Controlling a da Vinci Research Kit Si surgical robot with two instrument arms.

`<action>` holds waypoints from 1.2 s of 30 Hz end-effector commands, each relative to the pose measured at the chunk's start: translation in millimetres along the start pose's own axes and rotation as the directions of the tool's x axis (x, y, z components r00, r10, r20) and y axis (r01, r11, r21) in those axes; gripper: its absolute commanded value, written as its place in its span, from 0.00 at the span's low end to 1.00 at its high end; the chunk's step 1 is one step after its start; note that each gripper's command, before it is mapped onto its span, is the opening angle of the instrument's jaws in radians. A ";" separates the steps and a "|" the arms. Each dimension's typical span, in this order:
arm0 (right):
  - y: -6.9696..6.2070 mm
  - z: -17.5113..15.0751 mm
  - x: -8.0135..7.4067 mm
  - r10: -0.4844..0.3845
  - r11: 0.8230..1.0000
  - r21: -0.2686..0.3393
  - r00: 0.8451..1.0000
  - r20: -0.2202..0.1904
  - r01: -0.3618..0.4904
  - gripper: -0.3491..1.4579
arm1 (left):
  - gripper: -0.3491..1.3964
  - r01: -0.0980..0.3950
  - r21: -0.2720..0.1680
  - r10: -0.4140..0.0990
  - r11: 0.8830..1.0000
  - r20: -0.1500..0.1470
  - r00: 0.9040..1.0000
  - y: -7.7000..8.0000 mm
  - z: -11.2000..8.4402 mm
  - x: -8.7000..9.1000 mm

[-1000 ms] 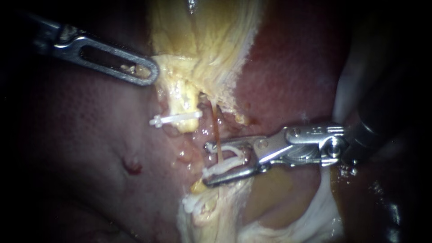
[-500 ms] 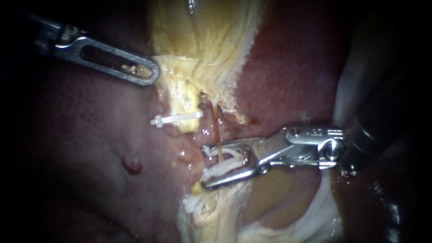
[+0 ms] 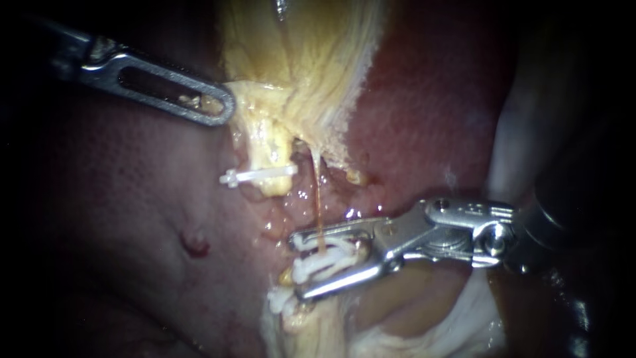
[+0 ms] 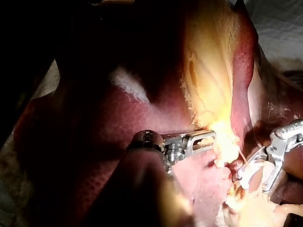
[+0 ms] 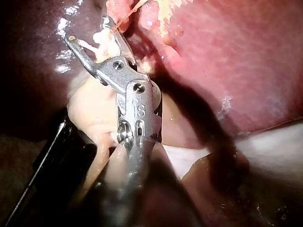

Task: Clipping second clip right tube

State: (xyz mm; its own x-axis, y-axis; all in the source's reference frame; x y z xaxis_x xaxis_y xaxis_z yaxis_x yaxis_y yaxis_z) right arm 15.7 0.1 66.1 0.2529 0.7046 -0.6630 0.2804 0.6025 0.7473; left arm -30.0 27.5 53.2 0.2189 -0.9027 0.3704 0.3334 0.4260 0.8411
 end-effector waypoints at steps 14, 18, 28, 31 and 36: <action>-1.0 0.4 0.5 0.006 1.000 0.021 1.000 -0.010 -0.006 0.46 | 0.00 0.000 0.000 0.000 1.000 0.000 1.000 0.0 0.0 0.0; -0.8 0.1 0.6 0.013 1.000 0.019 1.000 -0.011 -0.013 0.44 | 0.00 0.000 0.000 0.000 1.000 0.000 1.000 0.0 0.0 0.0; 0.1 -1.7 0.0 0.014 1.000 -0.002 1.000 -0.019 -0.014 0.28 | 0.00 0.000 0.000 0.000 1.000 0.000 1.000 0.0 0.1 0.0; 0.2 -2.0 -0.1 0.014 1.000 -0.010 1.000 -0.021 -0.014 0.20 | 0.00 0.000 0.000 0.000 1.000 0.000 1.000 0.0 0.1 0.0; 0.2 -2.0 -0.1 0.014 1.000 -0.009 1.000 -0.021 -0.014 0.14 | 0.00 0.000 0.000 0.000 1.000 0.000 1.000 0.1 0.1 0.0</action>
State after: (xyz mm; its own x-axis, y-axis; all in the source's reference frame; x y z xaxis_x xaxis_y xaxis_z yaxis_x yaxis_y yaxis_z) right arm 13.8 0.9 66.4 0.2367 0.7207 -0.6516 0.2677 0.5963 0.7568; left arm -30.1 27.6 53.3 0.2189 -0.9027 0.3703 0.3335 0.4259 0.8411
